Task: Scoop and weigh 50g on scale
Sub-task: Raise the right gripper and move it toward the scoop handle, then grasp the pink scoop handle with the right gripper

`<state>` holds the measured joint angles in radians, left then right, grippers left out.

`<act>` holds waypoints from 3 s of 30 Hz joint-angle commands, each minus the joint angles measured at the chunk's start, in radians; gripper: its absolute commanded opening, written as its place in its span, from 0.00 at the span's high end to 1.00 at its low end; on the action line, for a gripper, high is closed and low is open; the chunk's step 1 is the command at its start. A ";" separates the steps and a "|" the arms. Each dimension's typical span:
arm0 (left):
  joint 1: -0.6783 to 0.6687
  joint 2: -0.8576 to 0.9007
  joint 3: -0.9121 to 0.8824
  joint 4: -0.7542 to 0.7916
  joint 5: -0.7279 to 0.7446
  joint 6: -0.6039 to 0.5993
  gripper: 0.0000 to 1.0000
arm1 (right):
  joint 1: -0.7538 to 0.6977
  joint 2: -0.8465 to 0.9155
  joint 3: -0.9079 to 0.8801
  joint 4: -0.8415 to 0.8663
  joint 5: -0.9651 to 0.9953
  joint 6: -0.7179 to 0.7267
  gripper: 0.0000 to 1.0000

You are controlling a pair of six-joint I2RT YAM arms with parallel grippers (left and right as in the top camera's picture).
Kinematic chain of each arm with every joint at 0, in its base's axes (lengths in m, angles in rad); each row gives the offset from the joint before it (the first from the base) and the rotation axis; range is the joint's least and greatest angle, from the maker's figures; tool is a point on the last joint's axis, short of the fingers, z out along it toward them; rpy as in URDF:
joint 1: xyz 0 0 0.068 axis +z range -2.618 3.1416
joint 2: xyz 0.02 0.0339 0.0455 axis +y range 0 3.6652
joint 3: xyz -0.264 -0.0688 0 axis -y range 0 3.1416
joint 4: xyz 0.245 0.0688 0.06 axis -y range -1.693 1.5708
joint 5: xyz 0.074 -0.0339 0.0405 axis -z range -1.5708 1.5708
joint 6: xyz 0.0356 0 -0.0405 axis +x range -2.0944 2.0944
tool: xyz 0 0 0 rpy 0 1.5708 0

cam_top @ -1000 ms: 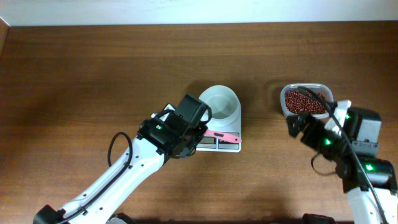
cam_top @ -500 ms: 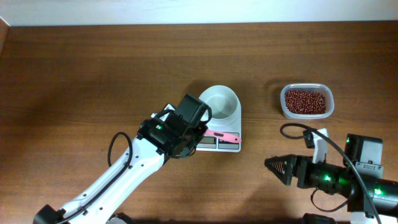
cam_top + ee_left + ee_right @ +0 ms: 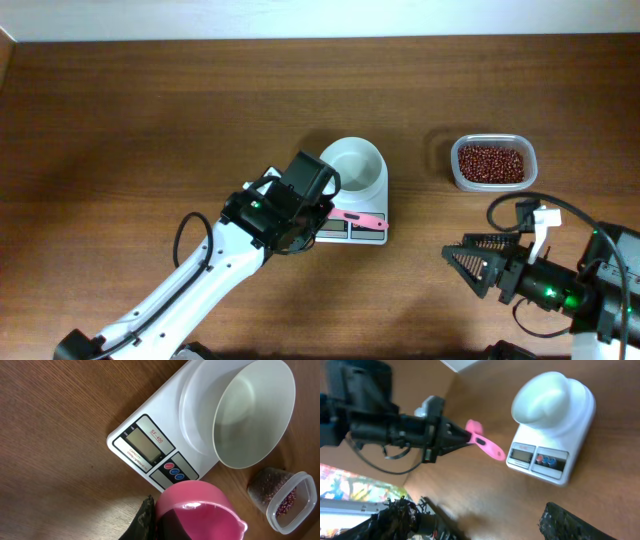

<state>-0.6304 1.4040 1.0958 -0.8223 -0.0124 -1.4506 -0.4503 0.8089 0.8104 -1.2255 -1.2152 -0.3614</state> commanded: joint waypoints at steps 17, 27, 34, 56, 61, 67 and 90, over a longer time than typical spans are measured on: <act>-0.005 -0.013 0.012 -0.002 0.102 -0.064 1.00 | 0.143 0.583 -0.244 0.396 -0.336 -0.095 0.15; -0.005 -0.013 0.012 -0.010 0.101 -0.064 1.00 | 0.143 0.577 0.103 0.379 -0.336 -0.095 0.15; -0.005 -0.013 0.012 -0.009 0.068 -0.064 1.00 | 0.143 0.389 0.235 0.370 -0.190 -0.094 0.14; -0.005 -0.013 0.012 -0.016 0.057 -0.064 1.00 | 0.559 0.102 0.235 0.401 0.977 0.662 0.14; -0.005 -0.013 0.012 -0.016 0.058 -0.064 1.00 | 0.562 0.072 0.230 0.313 0.987 0.662 0.01; -0.005 -0.013 0.012 -0.022 0.057 -0.064 1.00 | 0.562 0.211 0.220 0.256 0.733 0.637 0.10; 0.122 -0.013 0.012 -0.126 0.235 -0.105 1.00 | 0.716 0.515 0.006 0.825 0.192 0.811 0.13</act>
<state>-0.5030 1.4040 1.0962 -0.9520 0.2008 -1.5455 0.2230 1.3025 0.8204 -0.4236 -1.0737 0.3565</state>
